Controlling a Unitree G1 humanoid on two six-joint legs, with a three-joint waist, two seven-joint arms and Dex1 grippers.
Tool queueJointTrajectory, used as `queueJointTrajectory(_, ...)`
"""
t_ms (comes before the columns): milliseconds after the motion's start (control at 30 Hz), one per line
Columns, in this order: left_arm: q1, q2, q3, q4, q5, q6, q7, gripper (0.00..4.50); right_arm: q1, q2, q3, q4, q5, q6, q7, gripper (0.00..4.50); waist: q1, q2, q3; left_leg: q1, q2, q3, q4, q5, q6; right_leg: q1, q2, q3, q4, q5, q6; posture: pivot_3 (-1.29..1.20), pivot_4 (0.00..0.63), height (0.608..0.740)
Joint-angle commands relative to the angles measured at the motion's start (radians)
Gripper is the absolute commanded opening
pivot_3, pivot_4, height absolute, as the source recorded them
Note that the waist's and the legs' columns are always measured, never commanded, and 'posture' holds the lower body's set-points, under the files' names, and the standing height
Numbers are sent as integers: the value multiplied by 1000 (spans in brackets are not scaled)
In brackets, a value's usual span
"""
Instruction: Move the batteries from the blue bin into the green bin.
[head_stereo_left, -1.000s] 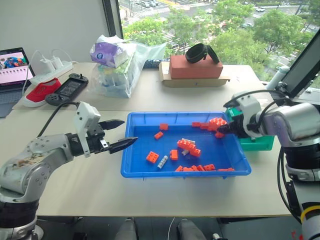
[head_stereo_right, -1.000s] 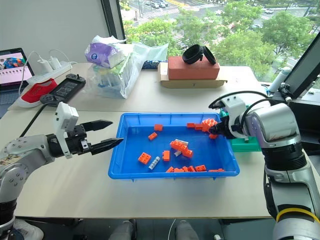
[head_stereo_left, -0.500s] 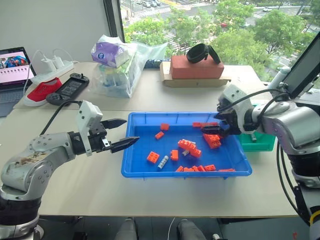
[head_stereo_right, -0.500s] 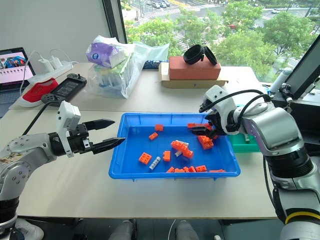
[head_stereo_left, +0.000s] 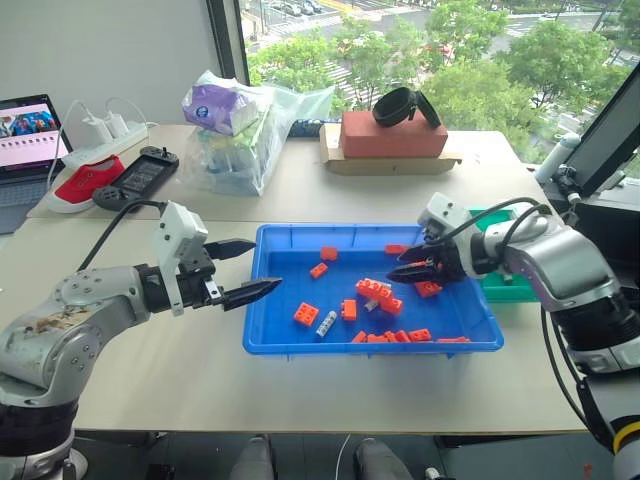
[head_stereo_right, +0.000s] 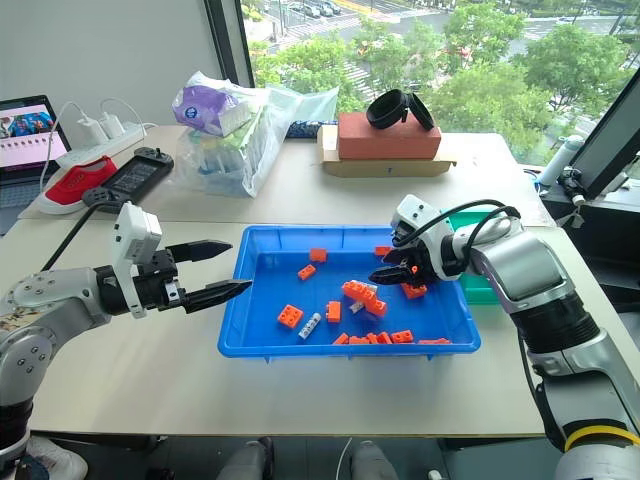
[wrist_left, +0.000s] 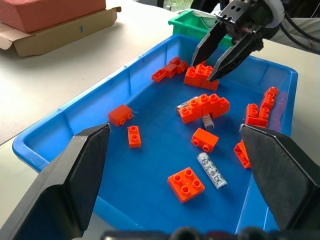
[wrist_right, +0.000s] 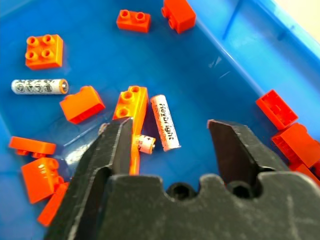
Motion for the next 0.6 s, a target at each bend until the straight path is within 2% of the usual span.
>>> queueJointTrajectory(33, 4, 20, 32, -42, -8, -5, 7, 4500, -47, 28, 6, 93, -49, -100, 46, 2900, 0, 0, 0, 0, 0, 0, 0, 0, 0, 0, 0, 0, 0, 0, 0, 0, 150, 740)
queueJointTrajectory(200, 15, 24, 45, -62, -14, 3, 19, 4500, -80, 81, 27, 228, -107, -178, 92, 2900, 1, 0, 0, 0, 0, 0, 0, 0, 0, 0, 0, 0, 0, 0, 0, 0, 150, 740)
queueJointTrajectory(600, 44, 36, 62, -86, -14, 7, 35, 4500, -71, 148, 45, 327, -196, -236, 137, 2900, 0, 0, 0, 0, 0, -1, 0, 0, 0, 0, 0, -1, 0, 0, 0, 0, 150, 740)
